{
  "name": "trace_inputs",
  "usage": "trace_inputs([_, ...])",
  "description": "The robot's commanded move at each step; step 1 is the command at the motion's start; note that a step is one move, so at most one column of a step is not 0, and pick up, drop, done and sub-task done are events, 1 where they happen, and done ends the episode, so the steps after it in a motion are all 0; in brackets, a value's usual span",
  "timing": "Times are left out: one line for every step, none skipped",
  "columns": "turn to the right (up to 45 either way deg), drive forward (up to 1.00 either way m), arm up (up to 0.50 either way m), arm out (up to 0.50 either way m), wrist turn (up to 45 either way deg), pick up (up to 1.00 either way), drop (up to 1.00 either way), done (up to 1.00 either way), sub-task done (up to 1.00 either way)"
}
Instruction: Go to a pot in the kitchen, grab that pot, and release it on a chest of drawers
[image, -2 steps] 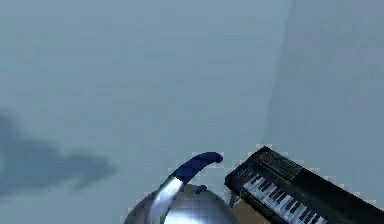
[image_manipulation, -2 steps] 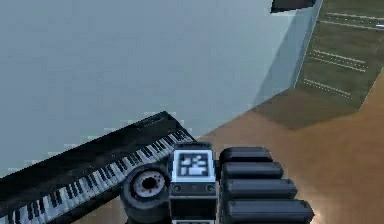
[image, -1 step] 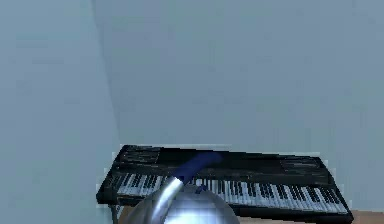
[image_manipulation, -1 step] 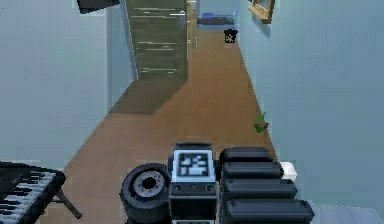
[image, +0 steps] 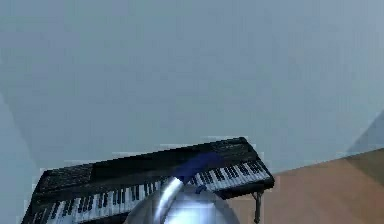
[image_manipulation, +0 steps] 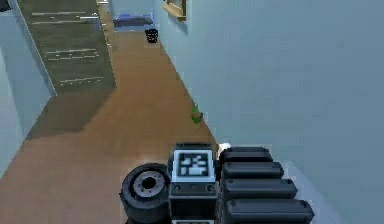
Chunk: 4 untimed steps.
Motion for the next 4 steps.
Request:
trace_inputs([-45.0, 0.00, 0.00, 0.00, 0.0, 0.00, 0.00, 0.00, 0.00])
trace_inputs([-45.0, 0.00, 0.00, 0.00, 0.0, 0.00, 0.00, 0.00, 0.00])
trace_inputs([-39.0, 0.00, 0.00, 0.00, 0.0, 0.00, 0.00, 0.00, 0.00])
trace_inputs([45.0, 0.00, 0.00, 0.00, 0.0, 0.00, 0.00, 0.00, 0.00])
